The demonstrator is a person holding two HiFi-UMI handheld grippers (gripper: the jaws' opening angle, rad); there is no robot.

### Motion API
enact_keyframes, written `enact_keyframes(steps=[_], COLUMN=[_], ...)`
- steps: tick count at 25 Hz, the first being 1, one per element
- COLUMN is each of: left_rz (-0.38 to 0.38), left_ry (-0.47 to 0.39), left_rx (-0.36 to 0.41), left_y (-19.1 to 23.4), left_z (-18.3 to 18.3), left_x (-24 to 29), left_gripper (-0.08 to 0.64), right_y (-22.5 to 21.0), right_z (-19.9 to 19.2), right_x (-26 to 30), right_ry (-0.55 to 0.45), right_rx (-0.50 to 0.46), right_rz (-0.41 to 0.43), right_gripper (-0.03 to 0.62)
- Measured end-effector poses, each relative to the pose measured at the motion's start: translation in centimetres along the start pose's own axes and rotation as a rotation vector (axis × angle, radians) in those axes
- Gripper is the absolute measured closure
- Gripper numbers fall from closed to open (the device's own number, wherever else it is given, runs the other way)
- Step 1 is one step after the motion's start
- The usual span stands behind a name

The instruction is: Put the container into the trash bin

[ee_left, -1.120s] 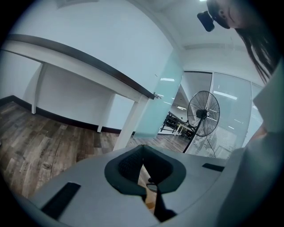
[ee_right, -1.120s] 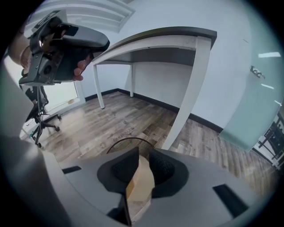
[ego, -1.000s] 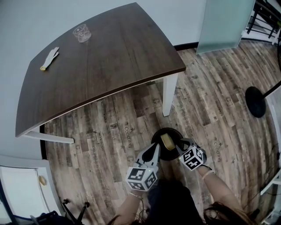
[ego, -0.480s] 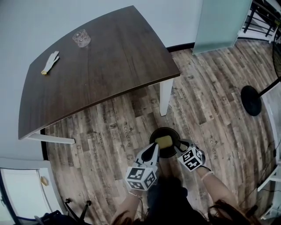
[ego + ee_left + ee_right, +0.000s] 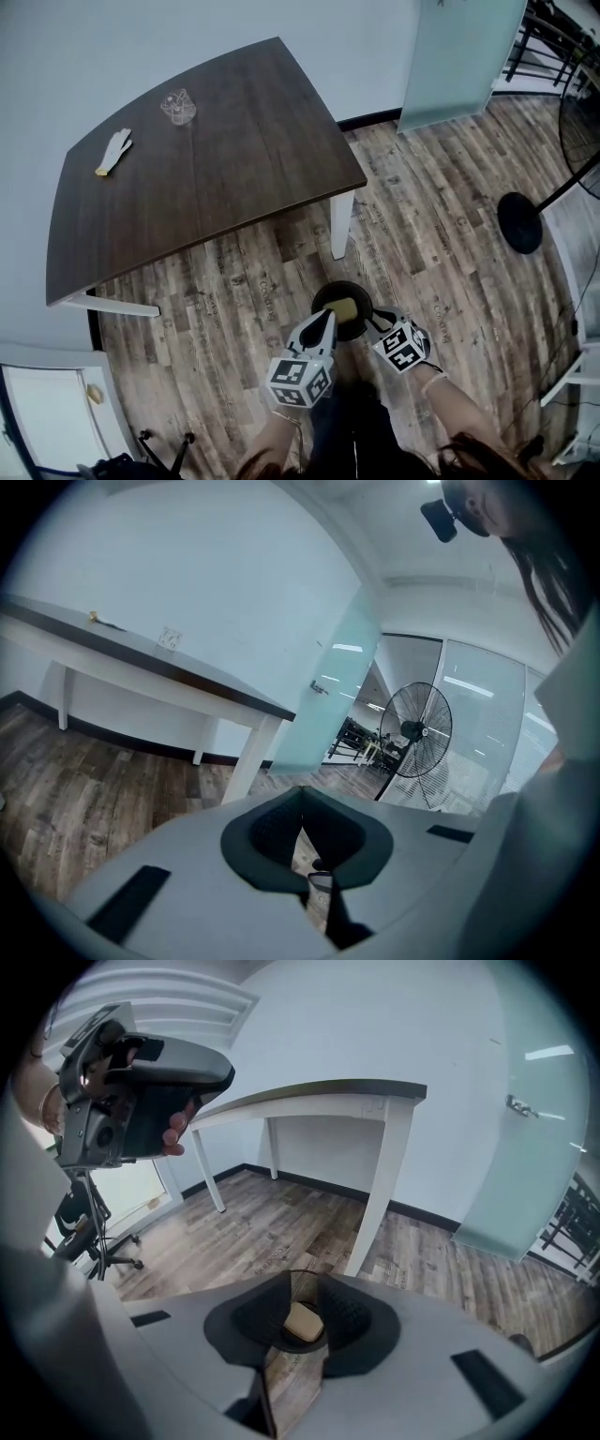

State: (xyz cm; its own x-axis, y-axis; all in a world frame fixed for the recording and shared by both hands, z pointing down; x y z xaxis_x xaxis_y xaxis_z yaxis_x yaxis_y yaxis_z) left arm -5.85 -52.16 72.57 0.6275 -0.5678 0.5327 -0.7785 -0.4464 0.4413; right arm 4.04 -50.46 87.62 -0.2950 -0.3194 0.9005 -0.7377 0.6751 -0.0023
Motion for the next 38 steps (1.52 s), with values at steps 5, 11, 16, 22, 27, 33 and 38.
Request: enact_keyframes(steps=[5, 11, 16, 22, 27, 33, 38], left_rz=[-0.004, -0.011, -0.004, 0.016, 0.026, 0.043, 0.067], left_ry=[0.006, 0.017, 0.03, 0.016, 0.01, 0.005, -0.007], left_rx=[0.012, 0.026, 0.035, 0.054, 0.071, 0.09, 0.095], left_y=[-2.4, -4.8, -6.2, -7.6, -8.7, -10.0, -11.1], left_z=[1.5, 2.5, 3.1, 4.7, 5.5, 6.9, 7.8], left_x=[-1.8, -4.3, -5.9, -8.3, -9.7, -11.7, -13.6], left_gripper=[0.54, 0.54, 0.54, 0.54, 0.54, 0.54, 0.54], right_y=[0.5, 1.2, 1.3, 1.9, 2.8, 3.3, 3.6], right_z=[1.1, 2.3, 3.5, 4.5, 5.3, 7.4, 8.5], right_x=[-3.6, -7.2, -10.3, -14.2, -17.0, -21.0, -24.3], right_ry=[-0.013, -0.044, -0.082, -0.133, -0.183, -0.247, -0.298], right_rx=[0.013, 0.091, 0.165, 0.234, 0.252, 0.251, 0.258], right_rz=[-0.003, -0.006, -0.015, -0.021, -0.027, -0.04, -0.059], right_gripper=[0.508, 0.523, 0.532, 0.54, 0.545, 0.554, 0.568])
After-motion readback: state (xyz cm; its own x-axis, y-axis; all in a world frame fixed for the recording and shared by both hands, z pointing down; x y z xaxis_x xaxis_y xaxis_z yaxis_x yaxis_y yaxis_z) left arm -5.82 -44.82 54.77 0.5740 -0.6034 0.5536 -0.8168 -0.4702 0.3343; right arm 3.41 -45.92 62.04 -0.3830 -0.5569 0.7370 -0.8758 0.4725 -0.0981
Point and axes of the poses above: the fingertips, and each gripper's own axes: x forward along the fingers, y to its left, z out of its top, the point moved 1 cm from there along -x, backward along the fingers, and after that the axes turned 15 degrees about y, right-handed, at the moved point
